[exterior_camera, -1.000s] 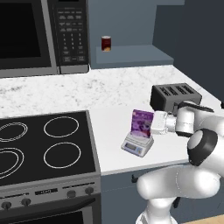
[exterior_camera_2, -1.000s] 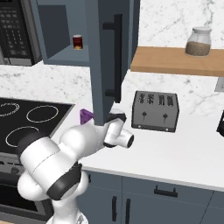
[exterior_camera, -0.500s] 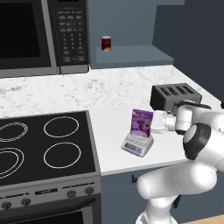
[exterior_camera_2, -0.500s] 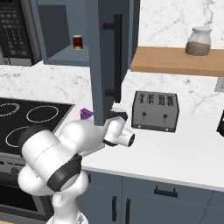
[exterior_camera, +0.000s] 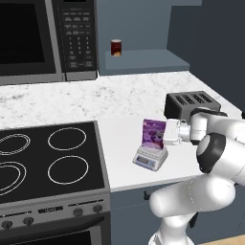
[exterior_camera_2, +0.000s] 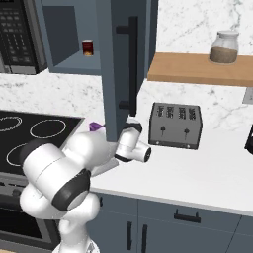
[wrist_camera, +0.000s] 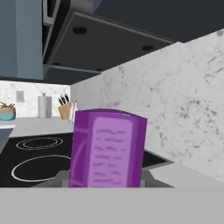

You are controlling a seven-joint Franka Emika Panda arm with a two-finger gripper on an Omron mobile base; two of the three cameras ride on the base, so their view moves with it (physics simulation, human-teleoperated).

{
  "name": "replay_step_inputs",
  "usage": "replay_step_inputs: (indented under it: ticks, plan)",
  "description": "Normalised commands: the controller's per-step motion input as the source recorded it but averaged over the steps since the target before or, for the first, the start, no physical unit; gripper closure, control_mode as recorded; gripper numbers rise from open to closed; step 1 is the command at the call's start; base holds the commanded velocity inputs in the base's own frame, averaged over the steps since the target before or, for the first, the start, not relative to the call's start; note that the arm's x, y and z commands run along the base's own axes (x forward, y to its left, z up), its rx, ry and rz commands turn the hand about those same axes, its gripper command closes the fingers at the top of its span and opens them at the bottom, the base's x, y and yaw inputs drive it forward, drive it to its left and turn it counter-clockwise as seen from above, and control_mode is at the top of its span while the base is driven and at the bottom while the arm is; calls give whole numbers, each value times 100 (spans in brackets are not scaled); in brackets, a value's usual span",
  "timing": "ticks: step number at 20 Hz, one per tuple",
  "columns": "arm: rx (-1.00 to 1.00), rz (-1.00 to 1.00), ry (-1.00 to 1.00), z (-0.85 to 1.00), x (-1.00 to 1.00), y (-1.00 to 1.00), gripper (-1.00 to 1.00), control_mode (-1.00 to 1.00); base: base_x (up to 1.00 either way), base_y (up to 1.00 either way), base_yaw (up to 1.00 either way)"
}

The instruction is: Pick the cereal and place it on the digital scale for weighing, and close the cabinet.

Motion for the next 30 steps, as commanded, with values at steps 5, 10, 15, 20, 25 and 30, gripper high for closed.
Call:
replay_step_inputs:
  ticks: [5,10,15,20,25,30]
  plan:
    - [0,0,-1,-12,-2,1,-100,-100,0,0,0]
    - [0,0,0,-5,-9,0,-100,-100,0,0,0]
    - [0,0,0,-1,-3,-1,-100,-100,0,0,0]
    - [0,0,0,0,0,-14,-100,-100,0,0,0]
    - [3,0,0,-1,0,-28,-100,-100,0,0,0]
    - [3,0,0,-2,-2,-29,-100,-100,0,0,0]
